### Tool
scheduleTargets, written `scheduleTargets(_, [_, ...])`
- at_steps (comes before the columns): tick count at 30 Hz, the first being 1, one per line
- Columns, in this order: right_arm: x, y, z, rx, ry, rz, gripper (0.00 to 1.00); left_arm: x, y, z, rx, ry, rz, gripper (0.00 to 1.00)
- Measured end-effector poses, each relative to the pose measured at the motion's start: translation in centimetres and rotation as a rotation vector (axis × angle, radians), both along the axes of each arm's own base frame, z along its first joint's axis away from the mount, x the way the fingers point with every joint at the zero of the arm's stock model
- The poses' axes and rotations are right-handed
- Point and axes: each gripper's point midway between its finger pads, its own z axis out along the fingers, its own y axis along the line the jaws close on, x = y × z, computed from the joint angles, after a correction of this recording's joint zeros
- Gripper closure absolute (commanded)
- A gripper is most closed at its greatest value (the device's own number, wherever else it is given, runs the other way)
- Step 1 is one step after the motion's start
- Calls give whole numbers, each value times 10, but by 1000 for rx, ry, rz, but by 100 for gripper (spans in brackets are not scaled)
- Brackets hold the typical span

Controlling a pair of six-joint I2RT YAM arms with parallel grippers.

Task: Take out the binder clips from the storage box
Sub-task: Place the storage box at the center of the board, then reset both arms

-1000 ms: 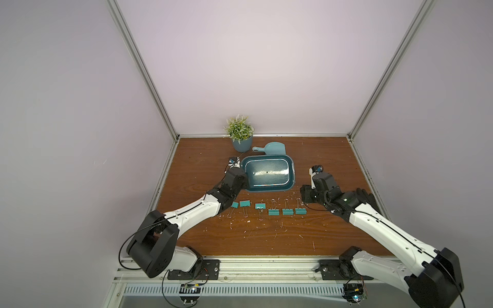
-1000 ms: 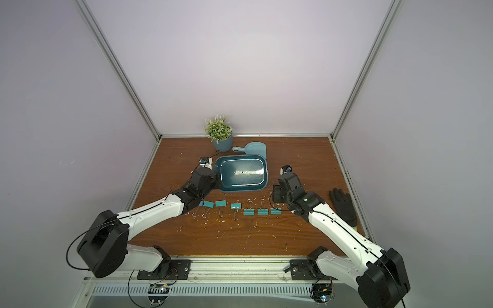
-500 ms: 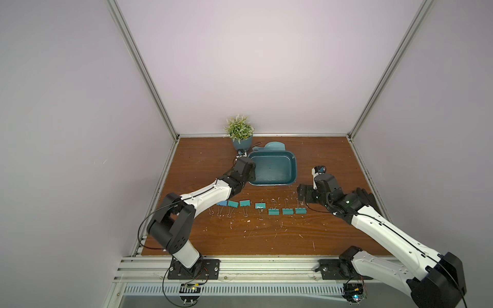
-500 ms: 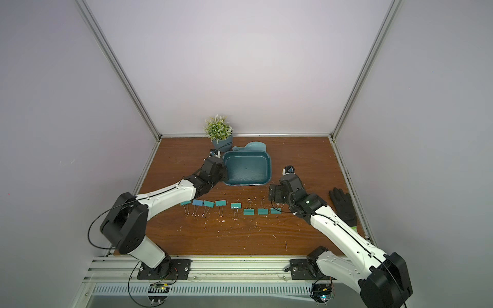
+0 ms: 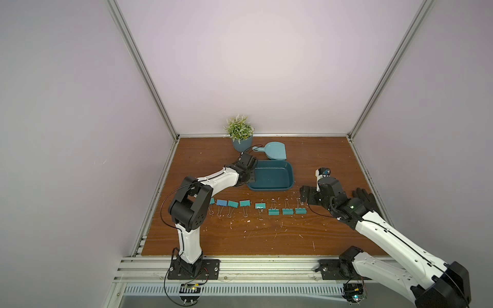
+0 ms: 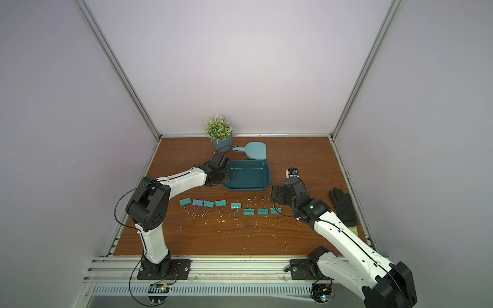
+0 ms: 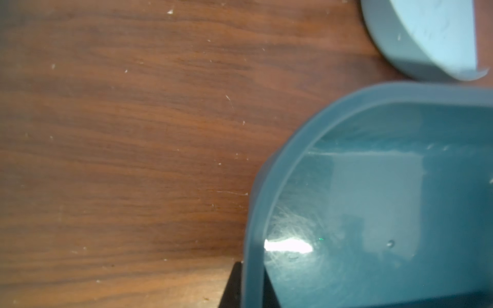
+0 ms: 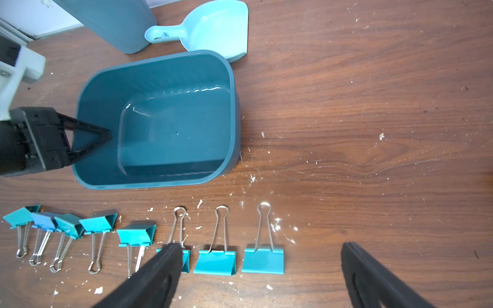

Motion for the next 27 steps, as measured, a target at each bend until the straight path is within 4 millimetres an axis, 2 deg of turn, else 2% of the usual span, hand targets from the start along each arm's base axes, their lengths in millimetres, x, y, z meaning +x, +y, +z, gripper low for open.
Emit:
scheduleTargets(1, [0, 0, -2, 0, 2, -1, 1, -1, 0, -1, 1, 6, -4, 29])
scheduleTargets(4, [0, -4, -7, -11, -1, -17, 1, -2, -1, -1, -4, 13, -6, 1])
scheduleTargets(7, [5, -8, -7, -22, -29, -44, 1, -2, 1, 11, -21, -6, 3, 0])
scheduleTargets(9, [10, -13, -4, -36, -65, -74, 1, -4, 6, 33, -42, -50, 12, 0])
scheduleTargets(11, [15, -20, -4, -62, -104, -106, 1, -7, 13, 68, -71, -128, 27, 0])
scheduleTargets(14, [21, -36, -9, -136, -168, -164, 1, -11, 35, 132, -101, -303, 88, 0])
scheduleTargets(16, [24, -49, -12, -196, -225, -208, 1, -19, 63, 173, -98, -443, 160, 0])
scheduleTargets(18, [26, -62, -15, -253, -291, -247, 1, -29, 93, 191, -70, -541, 232, 0])
scheduleTargets(20, [27, -75, -18, -304, -352, -277, 1, -41, 131, 191, -22, -594, 316, 0])
scheduleTargets(21, [28, -83, -20, -332, -383, -293, 1, -47, 152, 183, 8, -607, 360, 0])
scheduleTargets(25, [33, -111, -31, -429, -429, -360, 1, -70, 231, 132, 184, -564, 523, 0])
scheduleTargets(27, [39, -123, -36, -465, -421, -389, 1, -77, 254, 110, 267, -546, 566, 0])
